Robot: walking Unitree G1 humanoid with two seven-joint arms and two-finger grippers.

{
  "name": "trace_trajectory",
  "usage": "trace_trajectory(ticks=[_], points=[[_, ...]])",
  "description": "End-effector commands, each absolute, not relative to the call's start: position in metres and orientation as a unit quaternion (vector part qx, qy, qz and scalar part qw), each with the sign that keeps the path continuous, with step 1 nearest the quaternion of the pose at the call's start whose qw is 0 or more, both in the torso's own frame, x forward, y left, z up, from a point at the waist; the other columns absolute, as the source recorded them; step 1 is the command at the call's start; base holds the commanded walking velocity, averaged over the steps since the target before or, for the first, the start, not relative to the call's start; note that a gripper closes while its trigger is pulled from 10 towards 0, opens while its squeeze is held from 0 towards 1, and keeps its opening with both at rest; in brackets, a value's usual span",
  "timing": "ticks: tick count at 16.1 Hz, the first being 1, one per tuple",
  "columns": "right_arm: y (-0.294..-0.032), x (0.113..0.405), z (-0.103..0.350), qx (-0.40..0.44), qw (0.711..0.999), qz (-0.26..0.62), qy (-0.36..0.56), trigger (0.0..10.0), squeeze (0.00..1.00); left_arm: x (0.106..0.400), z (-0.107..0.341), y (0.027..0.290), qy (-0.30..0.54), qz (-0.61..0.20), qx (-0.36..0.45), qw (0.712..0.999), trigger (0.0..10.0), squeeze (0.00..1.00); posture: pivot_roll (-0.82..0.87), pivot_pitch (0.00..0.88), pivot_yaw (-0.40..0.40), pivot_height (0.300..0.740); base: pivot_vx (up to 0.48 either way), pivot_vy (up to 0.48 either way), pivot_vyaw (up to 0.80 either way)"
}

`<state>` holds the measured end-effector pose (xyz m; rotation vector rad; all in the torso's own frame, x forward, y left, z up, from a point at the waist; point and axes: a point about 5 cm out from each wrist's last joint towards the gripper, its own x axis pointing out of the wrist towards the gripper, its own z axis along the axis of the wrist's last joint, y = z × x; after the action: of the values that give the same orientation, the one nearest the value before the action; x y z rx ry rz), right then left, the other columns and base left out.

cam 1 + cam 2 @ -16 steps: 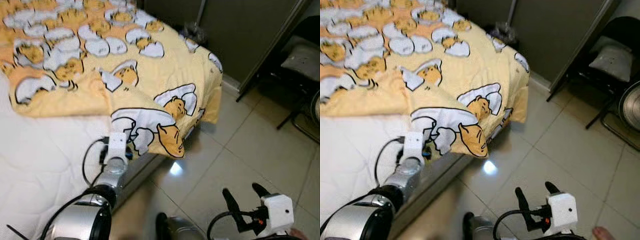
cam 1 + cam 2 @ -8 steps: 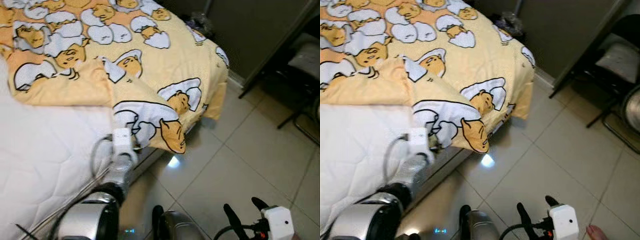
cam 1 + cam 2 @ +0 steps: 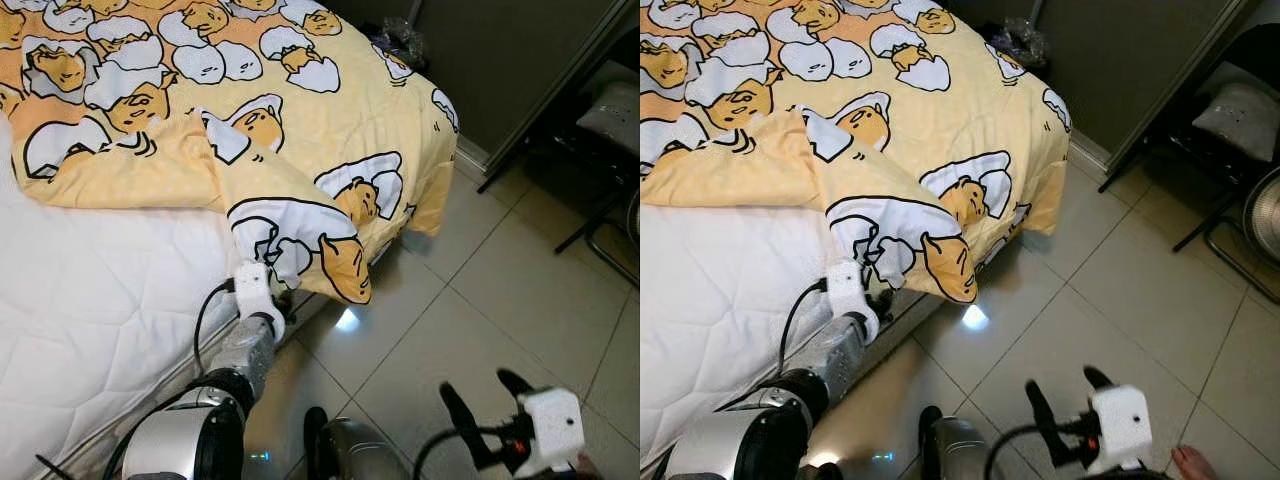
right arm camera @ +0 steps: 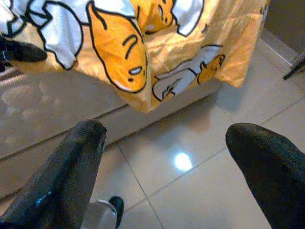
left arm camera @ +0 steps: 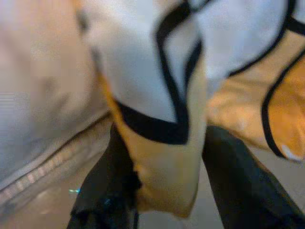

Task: Clean up the room

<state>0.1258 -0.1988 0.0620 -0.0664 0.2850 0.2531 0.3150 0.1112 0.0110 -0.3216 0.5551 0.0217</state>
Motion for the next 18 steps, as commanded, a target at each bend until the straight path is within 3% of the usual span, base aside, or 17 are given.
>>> trace_trajectory(ticks=[1,5,14,18], points=[[-0.198,0.123,0.063,-0.036,0.981,0.122,0.150,10.0,0.00,0.311,0.006,0.110,0.289,0.024,-0.184,0.939,0.0,0.00,-0.40,0.203,-0.130,0.740,0.000,0.000,0.00],[-0.196,0.120,0.072,-0.037,0.981,0.117,0.151,10.0,0.00,0.307,0.000,0.124,0.298,0.077,-0.233,0.922,0.0,0.00,-0.41,0.201,-0.124,0.740,0.000,0.000,0.00],[-0.186,0.128,0.072,-0.009,0.971,0.178,0.161,10.0,0.00,0.309,0.003,0.118,0.303,-0.043,-0.095,0.947,0.0,0.00,-0.39,0.192,-0.108,0.740,0.000,0.000,0.00],[-0.193,0.132,0.067,-0.005,0.971,0.174,0.162,10.0,0.00,0.284,-0.019,0.158,0.329,-0.082,0.002,0.941,0.0,0.00,-0.35,0.180,-0.094,0.740,0.000,0.000,0.00]])
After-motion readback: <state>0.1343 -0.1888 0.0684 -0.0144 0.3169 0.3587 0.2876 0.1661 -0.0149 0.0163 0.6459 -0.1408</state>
